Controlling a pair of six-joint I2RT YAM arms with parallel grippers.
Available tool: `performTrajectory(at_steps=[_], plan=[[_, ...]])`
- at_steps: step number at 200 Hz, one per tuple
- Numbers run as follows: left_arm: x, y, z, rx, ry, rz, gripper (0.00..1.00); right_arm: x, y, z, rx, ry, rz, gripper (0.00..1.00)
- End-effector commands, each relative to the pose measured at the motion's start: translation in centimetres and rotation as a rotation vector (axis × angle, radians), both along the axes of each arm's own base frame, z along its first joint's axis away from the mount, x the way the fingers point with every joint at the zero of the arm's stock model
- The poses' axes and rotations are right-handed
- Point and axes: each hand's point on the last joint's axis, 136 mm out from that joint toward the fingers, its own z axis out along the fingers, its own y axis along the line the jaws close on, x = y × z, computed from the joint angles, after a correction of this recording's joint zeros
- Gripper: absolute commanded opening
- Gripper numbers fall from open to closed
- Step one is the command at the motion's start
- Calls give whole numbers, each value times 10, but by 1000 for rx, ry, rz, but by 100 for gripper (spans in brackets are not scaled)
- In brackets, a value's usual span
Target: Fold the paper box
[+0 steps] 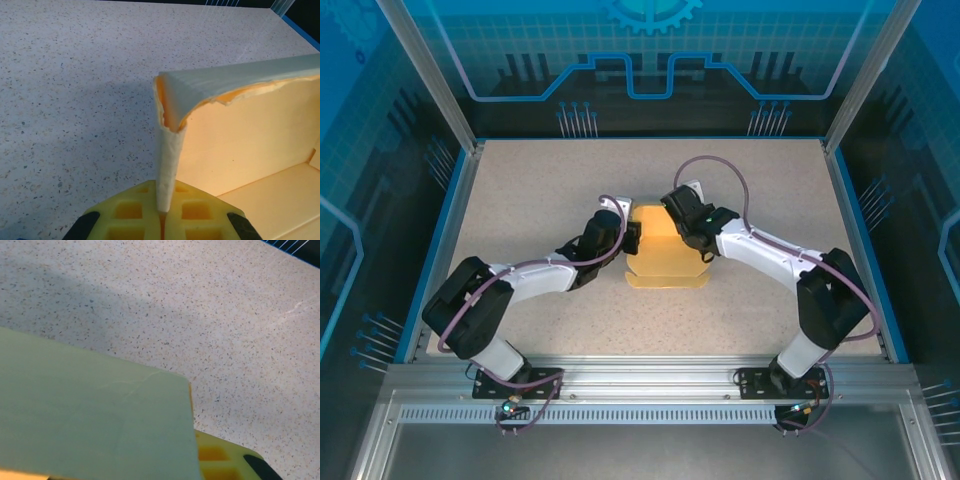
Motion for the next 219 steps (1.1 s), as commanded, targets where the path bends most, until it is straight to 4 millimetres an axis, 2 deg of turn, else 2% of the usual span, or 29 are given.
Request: performTrajectory(at_steps=[1,37,88,112,134,173,219], plan=[[5,-1,4,1,-7,10,0,1,-22,2,-153,-3,-51,16],[7,-1,3,10,-6,13,0,-1,-13,6,-95,0,-15,18],[7,0,1,21,-2,16,0,-13,26,22,160,13,138,46],[7,1,1,32,-2,16,0,-22,38,26,242,31,200,54],[6,4,0,47,0,14,0,-31,43,36,295,24,244,57],[0,4,-6,47,39,-27,0,-41,47,69,370,-34,354,58],[-21,-13,-7,-4,39,-210,0,-39,48,88,544,-43,440,58]])
